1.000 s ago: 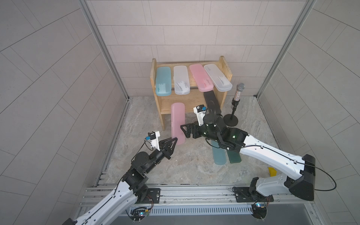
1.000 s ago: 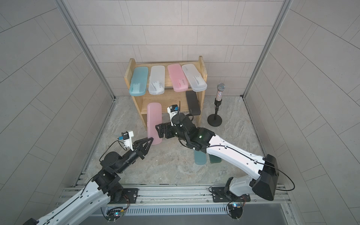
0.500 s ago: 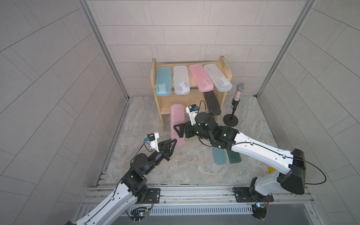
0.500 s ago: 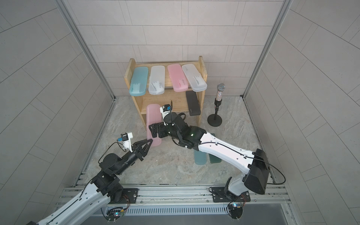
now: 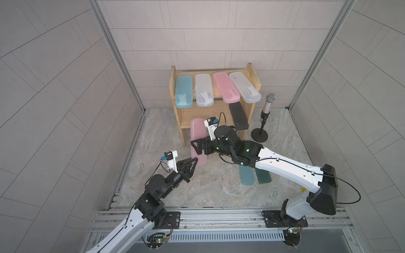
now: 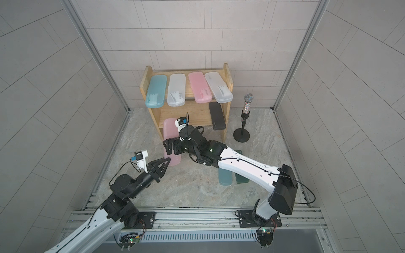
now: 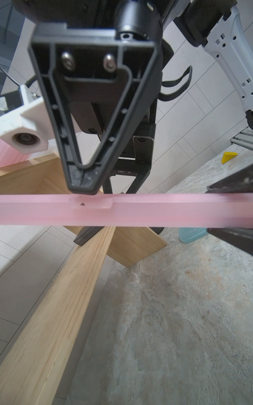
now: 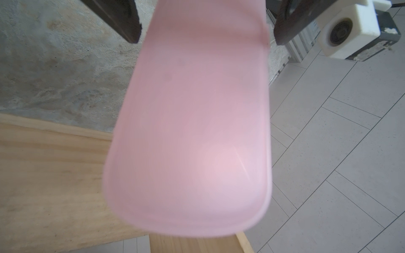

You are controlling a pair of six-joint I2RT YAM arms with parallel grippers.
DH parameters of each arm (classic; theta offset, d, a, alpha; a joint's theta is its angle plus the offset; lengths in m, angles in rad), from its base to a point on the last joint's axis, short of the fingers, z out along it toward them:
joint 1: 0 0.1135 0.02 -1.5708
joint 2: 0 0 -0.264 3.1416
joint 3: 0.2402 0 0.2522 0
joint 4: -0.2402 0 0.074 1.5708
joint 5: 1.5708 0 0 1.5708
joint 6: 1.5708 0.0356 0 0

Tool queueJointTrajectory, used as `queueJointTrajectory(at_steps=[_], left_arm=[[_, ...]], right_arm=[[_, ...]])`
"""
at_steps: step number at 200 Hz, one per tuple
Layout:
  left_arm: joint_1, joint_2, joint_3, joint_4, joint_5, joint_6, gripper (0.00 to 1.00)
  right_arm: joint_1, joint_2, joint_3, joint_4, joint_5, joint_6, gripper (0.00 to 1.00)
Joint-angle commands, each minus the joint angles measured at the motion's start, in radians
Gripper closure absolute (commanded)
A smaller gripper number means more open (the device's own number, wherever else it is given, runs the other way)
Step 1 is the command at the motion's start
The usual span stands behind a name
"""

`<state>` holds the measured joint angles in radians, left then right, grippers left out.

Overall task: Remove the pencil cases from the shelf
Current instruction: Place the pencil case at the center of the board.

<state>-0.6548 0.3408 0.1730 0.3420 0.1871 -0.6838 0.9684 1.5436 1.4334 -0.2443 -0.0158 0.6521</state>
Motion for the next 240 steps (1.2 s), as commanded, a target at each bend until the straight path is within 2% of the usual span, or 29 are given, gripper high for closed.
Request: queueJointTrajectory(at_steps=[1,45,82,139,155,186,198,211,216,240], left_arm=[[-0.005,-0.015,0.002,0.021,0.008,0.009,0.98],[-0.005,-0.024,0.006,0.004,0.008,0.02,0.98],[-0.005,-0.036,0.025,-0.031,0.011,0.039,0.98],[-0.005,-0.048,0.025,-0.048,-0.002,0.05,0.98],[-0.005,-0.046,0.025,-0.051,-0.002,0.05,0.98],[-0.006,-0.044,0.028,-0.057,-0.002,0.055,0.97],[-0.005,-0.051,0.028,-0.065,-0.006,0.057,0.85],[-0.005,-0.067,0.026,-0.077,-0.015,0.058,0.53],[-0.005,-0.075,0.025,-0.082,-0.018,0.058,0.44],[-0.005,-0.105,0.035,-0.143,-0.063,0.058,0.25]], right_arm=[[0.009,0.019,0.037,-0.019,0.002,0.0,0.0],[0.012,0.039,0.057,-0.063,0.037,0.01,0.0],[0.012,0.053,0.073,-0.1,0.068,0.014,0.04],[0.013,0.078,0.095,-0.112,0.066,0.023,0.04],[0.013,0.082,0.094,-0.109,0.067,0.028,0.07],[0.012,0.087,0.092,-0.107,0.066,0.032,0.21],[0.013,0.083,0.084,-0.109,0.07,0.032,0.26],[0.011,0.07,0.065,-0.116,0.078,0.03,0.29],[0.009,0.061,0.056,-0.12,0.078,0.026,0.29],[-0.009,0.01,0.004,-0.184,0.078,-0.016,0.29]])
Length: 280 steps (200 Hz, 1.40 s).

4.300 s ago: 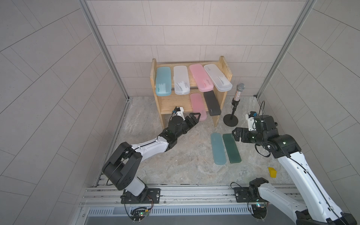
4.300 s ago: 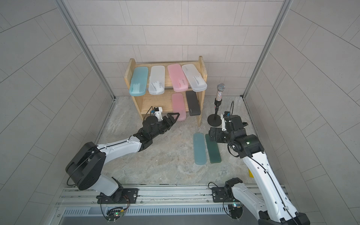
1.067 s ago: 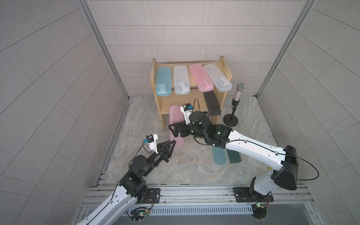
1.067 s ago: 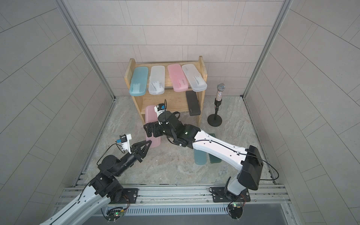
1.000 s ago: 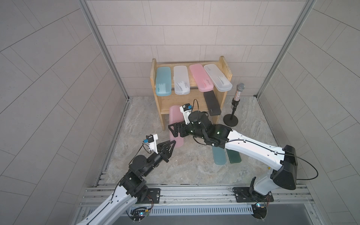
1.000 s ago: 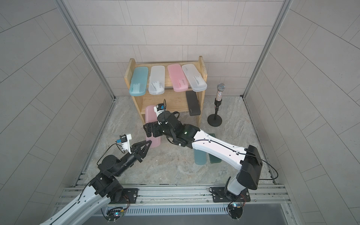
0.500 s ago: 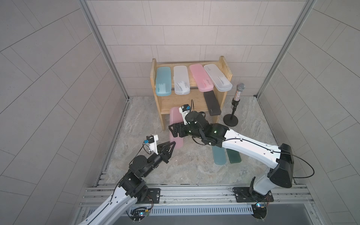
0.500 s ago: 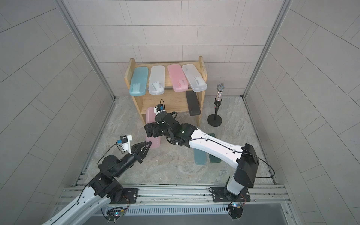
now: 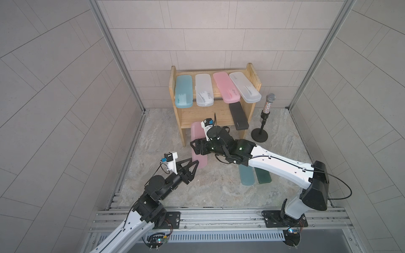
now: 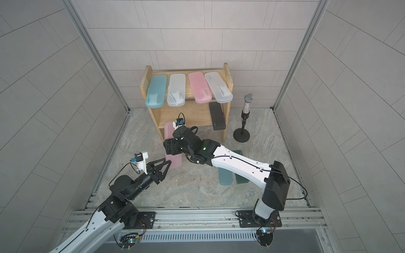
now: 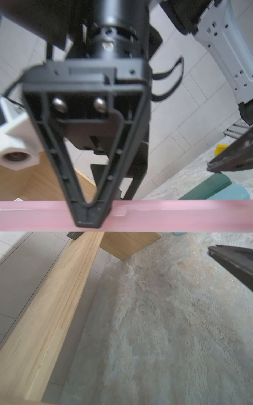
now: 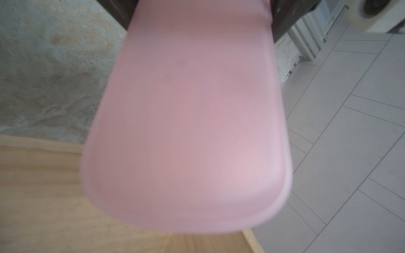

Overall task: Remove the pencil cases from the shelf
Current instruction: Place the pencil case at the center of the board.

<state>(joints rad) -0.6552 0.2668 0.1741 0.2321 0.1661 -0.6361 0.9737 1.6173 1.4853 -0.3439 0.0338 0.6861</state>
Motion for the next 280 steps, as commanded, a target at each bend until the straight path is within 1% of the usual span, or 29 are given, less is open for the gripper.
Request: queueJointTrajectory(at_steps=[1,13,26,52,78,126,192,227,260,269,280], left_arm=[[-0.004,-0.032,0.035,-0.037,-0.044,0.01,0.24],[-0.005,-0.036,0.043,-0.064,-0.054,0.015,0.19],[-0.004,-0.034,0.042,-0.067,-0.057,0.016,0.14],[-0.006,-0.023,0.026,-0.049,-0.073,0.001,0.13],[-0.005,0.003,0.012,-0.013,-0.076,-0.01,0.12],[-0.003,0.072,0.022,0.009,-0.067,-0.021,0.12],[-0.005,0.056,0.022,-0.018,-0.082,-0.027,0.11],[-0.005,0.052,0.021,-0.025,-0.083,-0.027,0.1],[-0.004,0.049,0.016,-0.034,-0.105,-0.038,0.1],[-0.004,0.051,0.013,-0.03,-0.108,-0.045,0.1],[-0.004,0.058,0.016,-0.028,-0.107,-0.046,0.1]], right_arm=[[-0.015,-0.067,-0.051,-0.087,0.03,-0.052,0.29],[-0.034,-0.111,-0.117,-0.112,0.041,-0.065,0.29],[-0.063,-0.163,-0.209,-0.113,0.021,-0.06,0.3],[-0.117,-0.231,-0.383,-0.108,-0.01,-0.047,0.3],[-0.158,-0.21,-0.47,-0.104,-0.055,-0.037,0.3],[-0.19,-0.069,-0.459,-0.11,-0.06,-0.028,0.31],[-0.218,0.058,-0.464,-0.083,-0.034,-0.023,0.31],[-0.247,0.106,-0.464,-0.078,-0.023,-0.019,0.27],[-0.265,0.117,-0.472,-0.07,0.024,-0.014,0.25],[-0.265,0.116,-0.473,-0.07,0.032,-0.014,0.24],[-0.269,0.117,-0.473,-0.068,0.037,-0.012,0.19]])
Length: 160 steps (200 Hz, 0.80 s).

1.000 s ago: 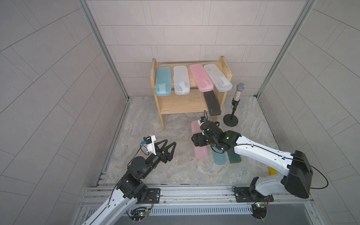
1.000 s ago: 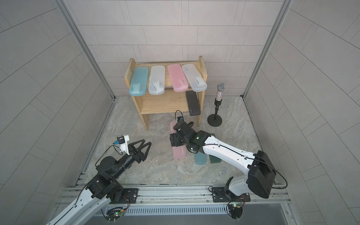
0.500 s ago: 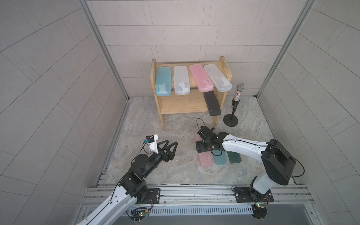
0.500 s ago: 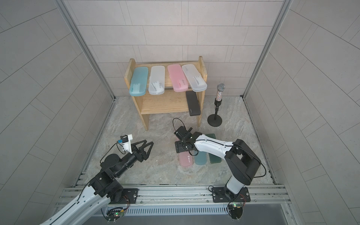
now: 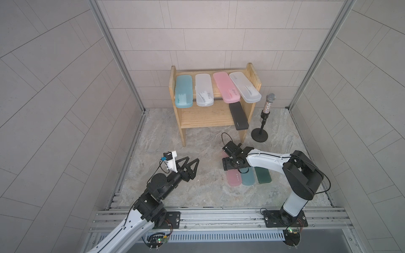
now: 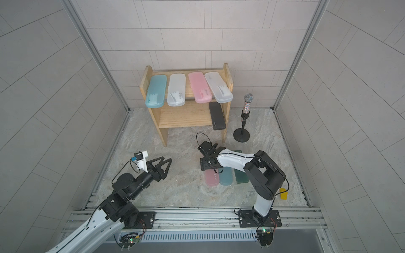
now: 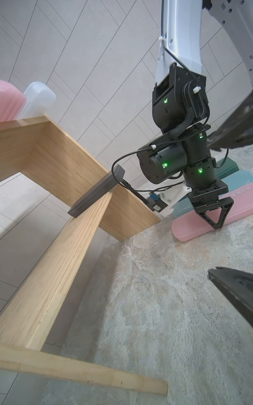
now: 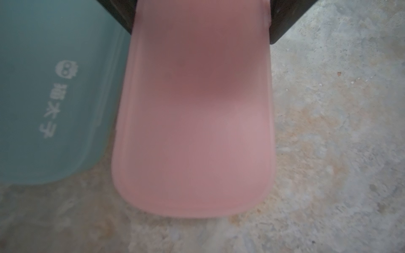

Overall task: Remove the pencil cases from the shelf
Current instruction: Place the pencil case at the center of the board.

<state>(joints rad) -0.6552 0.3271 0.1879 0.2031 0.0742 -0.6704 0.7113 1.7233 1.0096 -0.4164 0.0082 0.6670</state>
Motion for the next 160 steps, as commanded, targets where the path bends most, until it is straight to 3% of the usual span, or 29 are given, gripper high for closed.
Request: queueJointTrajectory(at_steps=[1,23,82,111,160], left_arm=[[-0.004,-0.002,0.003,0.001,-0.015,-0.012,0.1],[-0.005,0.002,0.011,-0.004,-0.017,-0.013,0.09],[-0.004,-0.01,0.046,-0.045,-0.079,-0.074,0.07],[-0.004,0.041,0.1,-0.037,-0.101,-0.111,0.03],[-0.002,0.328,0.38,0.035,-0.028,-0.171,0.0]], right_arm=[[-0.007,0.011,0.003,0.006,0.062,0.008,0.19],[-0.007,-0.007,-0.009,0.025,0.057,0.013,0.08],[-0.005,-0.145,-0.02,0.0,0.07,-0.004,0.01],[0.01,-0.346,-0.068,0.016,0.079,-0.031,0.0],[0.008,-0.782,-0.279,0.025,0.195,-0.08,0.0]])
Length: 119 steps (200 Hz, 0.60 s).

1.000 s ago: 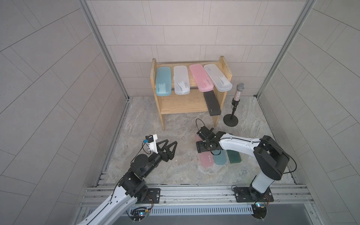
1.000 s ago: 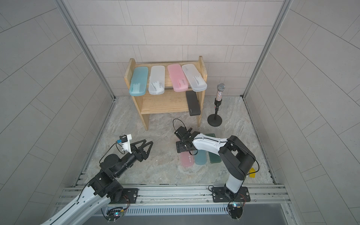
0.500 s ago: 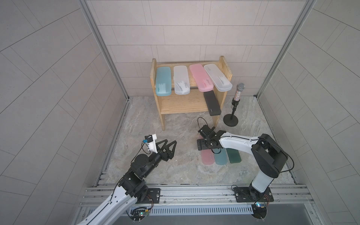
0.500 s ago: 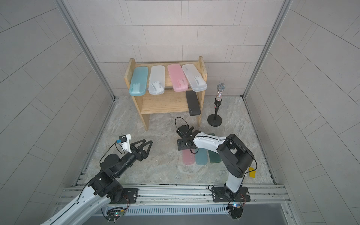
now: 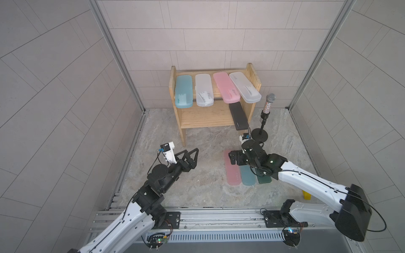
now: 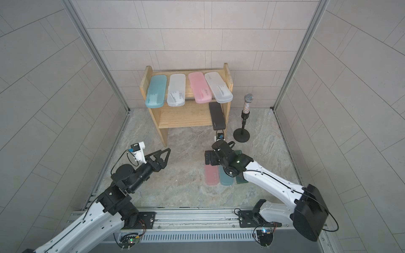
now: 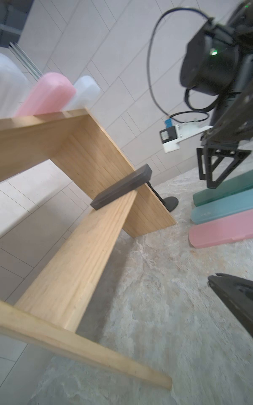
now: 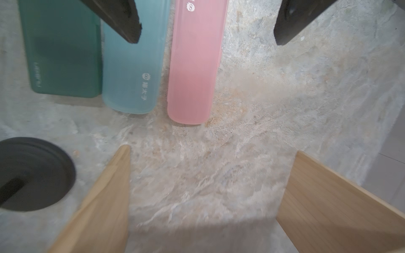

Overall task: Remove the pencil cases from the shelf
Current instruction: Place the pencil case at the center of the board, then pick up the pencil case from the shelf.

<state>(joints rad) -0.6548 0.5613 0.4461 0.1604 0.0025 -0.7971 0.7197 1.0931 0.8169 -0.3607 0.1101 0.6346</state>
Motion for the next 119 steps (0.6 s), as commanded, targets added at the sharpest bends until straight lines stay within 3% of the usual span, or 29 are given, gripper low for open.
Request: queueJointTrajectory(at_steps=[1,27,48,70,95,119], left_arm=[[-0.002,0.098,0.127,0.079,0.045,-0.046,0.0],[-0.003,0.191,0.272,0.097,0.072,-0.087,0.0],[-0.003,0.209,0.342,0.12,0.055,-0.136,0.0],[0.001,0.253,0.387,0.115,0.014,-0.172,0.0],[-0.001,0.286,0.409,0.092,0.032,-0.171,0.0],[-0.003,0.355,0.388,0.081,0.082,-0.169,0.0]], right_arm=[[-0.001,-0.161,-0.09,-0.032,0.096,-0.05,0.0],[-0.008,-0.379,-0.14,-0.119,0.2,-0.073,0.0],[-0.04,-0.467,-0.125,-0.204,0.22,-0.081,0.0],[-0.104,-0.435,-0.059,-0.319,0.218,-0.081,0.0],[-0.221,-0.343,-0.006,-0.331,0.07,-0.114,0.0],[-0.281,-0.338,0.031,-0.339,0.036,-0.102,0.0]])
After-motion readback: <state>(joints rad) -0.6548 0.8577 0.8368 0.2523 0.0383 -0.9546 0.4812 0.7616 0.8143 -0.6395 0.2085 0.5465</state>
